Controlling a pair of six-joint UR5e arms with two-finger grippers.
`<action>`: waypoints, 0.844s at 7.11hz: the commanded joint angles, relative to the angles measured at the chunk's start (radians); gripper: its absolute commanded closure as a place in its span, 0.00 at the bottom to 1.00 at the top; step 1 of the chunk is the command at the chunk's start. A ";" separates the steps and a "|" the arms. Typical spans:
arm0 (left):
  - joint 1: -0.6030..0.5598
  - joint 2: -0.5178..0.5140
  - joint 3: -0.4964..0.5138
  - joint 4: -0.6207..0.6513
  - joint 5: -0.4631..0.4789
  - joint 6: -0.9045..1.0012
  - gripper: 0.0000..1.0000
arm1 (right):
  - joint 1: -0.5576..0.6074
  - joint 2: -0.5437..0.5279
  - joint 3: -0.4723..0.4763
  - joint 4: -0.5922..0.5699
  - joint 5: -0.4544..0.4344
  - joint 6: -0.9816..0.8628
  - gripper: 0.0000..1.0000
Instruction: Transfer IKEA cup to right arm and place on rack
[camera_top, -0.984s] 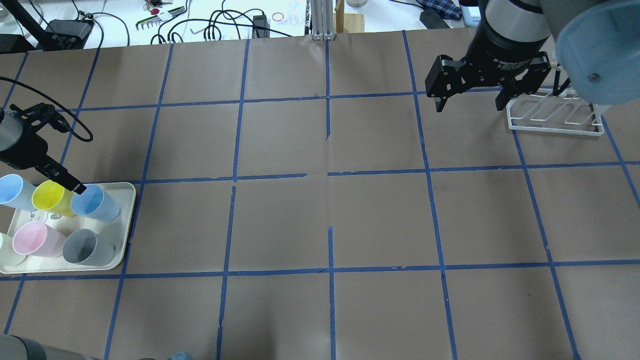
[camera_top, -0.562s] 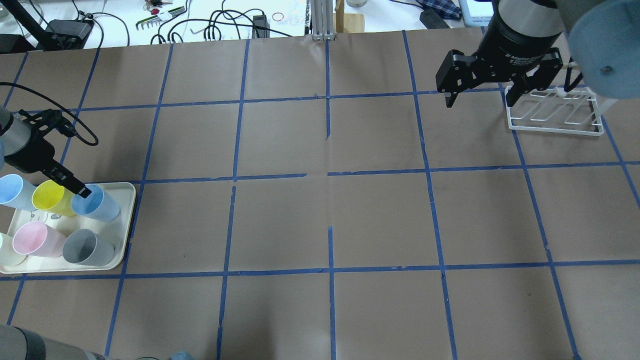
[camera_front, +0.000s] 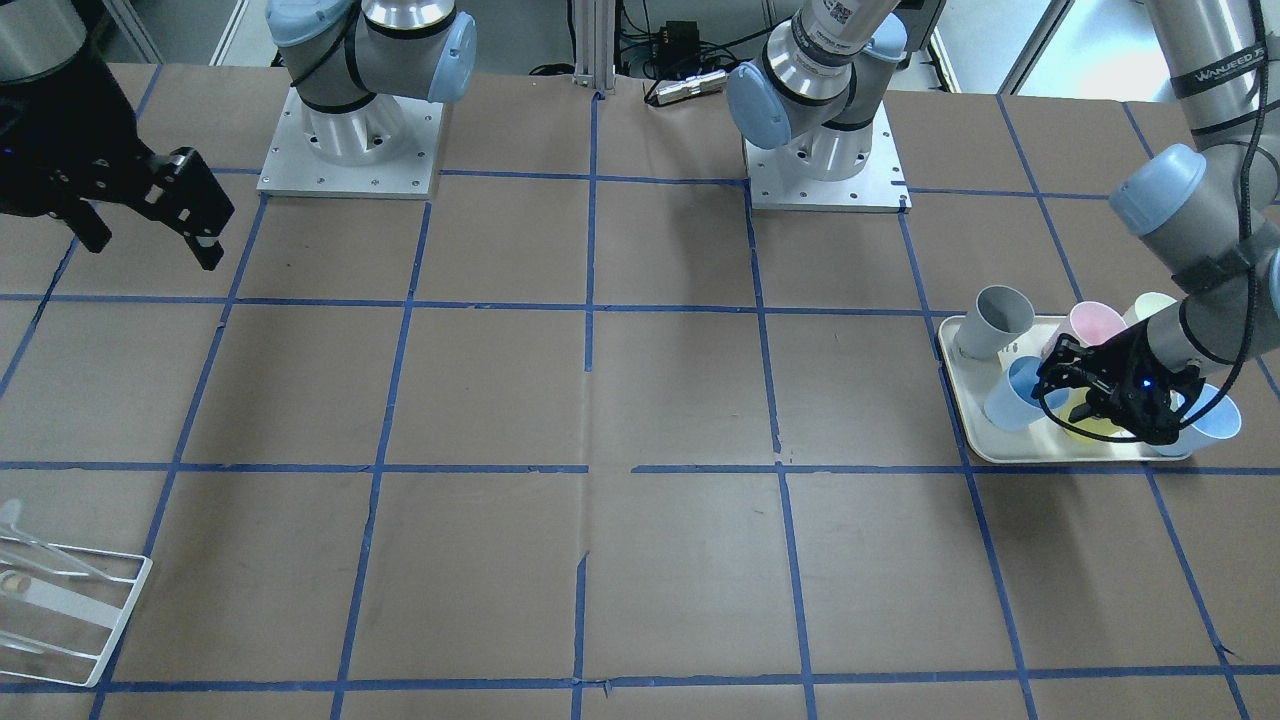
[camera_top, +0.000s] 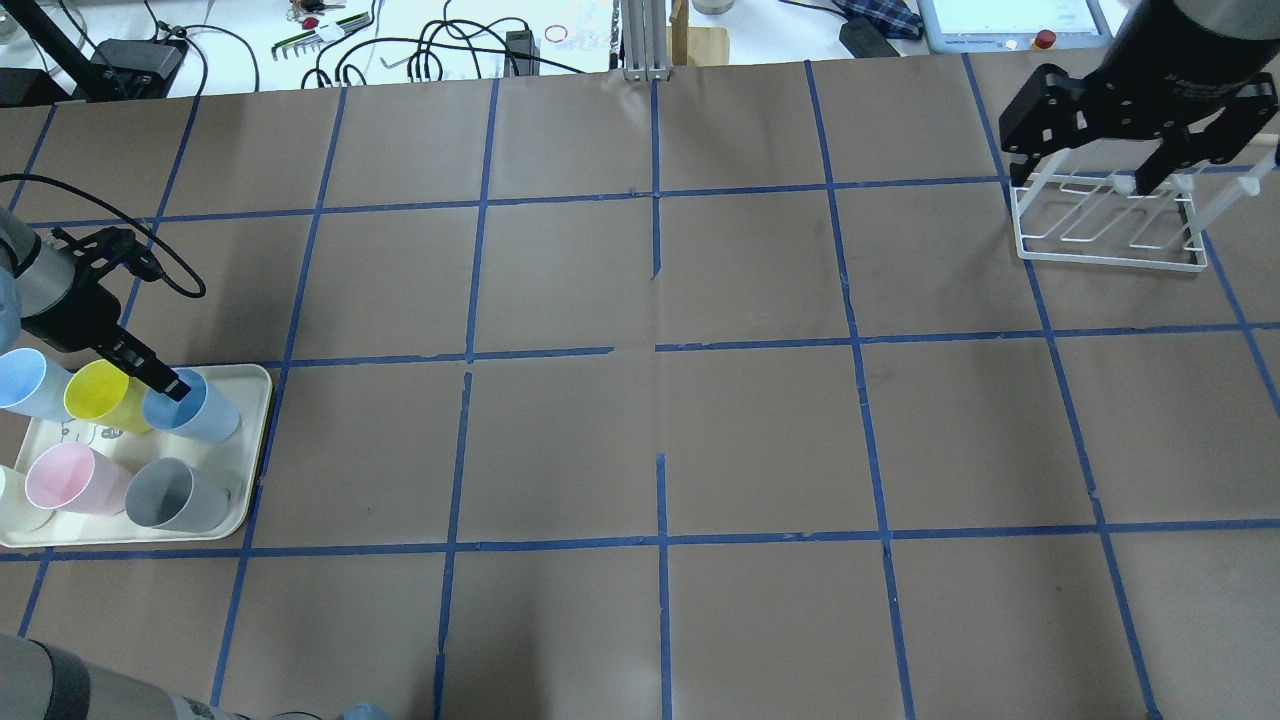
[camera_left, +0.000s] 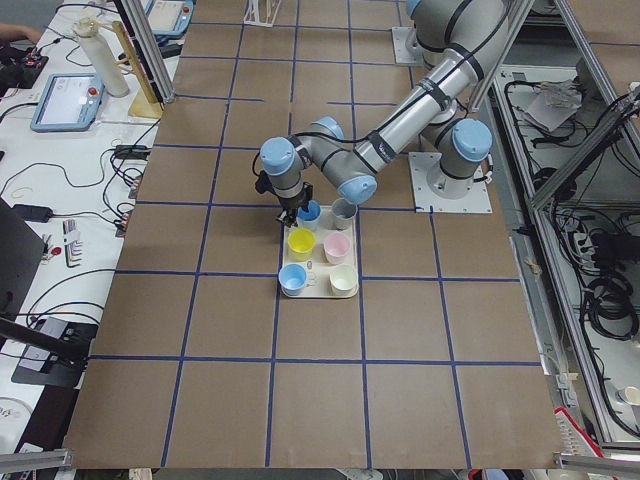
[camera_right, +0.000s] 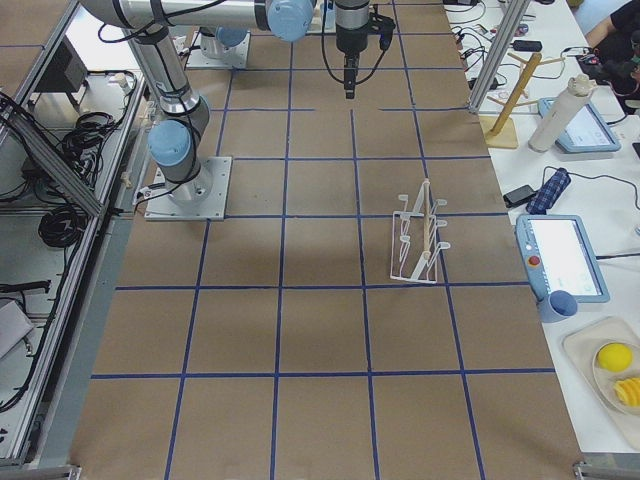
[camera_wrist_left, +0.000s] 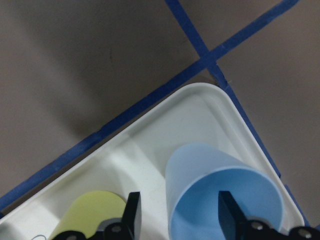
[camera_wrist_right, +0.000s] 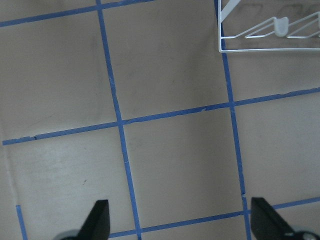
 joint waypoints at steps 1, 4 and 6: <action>-0.002 -0.004 0.001 -0.002 -0.003 0.002 1.00 | -0.108 -0.004 0.000 0.000 0.001 -0.040 0.00; -0.015 0.046 0.033 -0.049 -0.017 0.003 1.00 | -0.274 -0.007 0.001 0.003 0.045 -0.037 0.00; -0.060 0.112 0.094 -0.236 -0.125 -0.109 1.00 | -0.365 -0.001 0.008 0.146 0.259 -0.037 0.00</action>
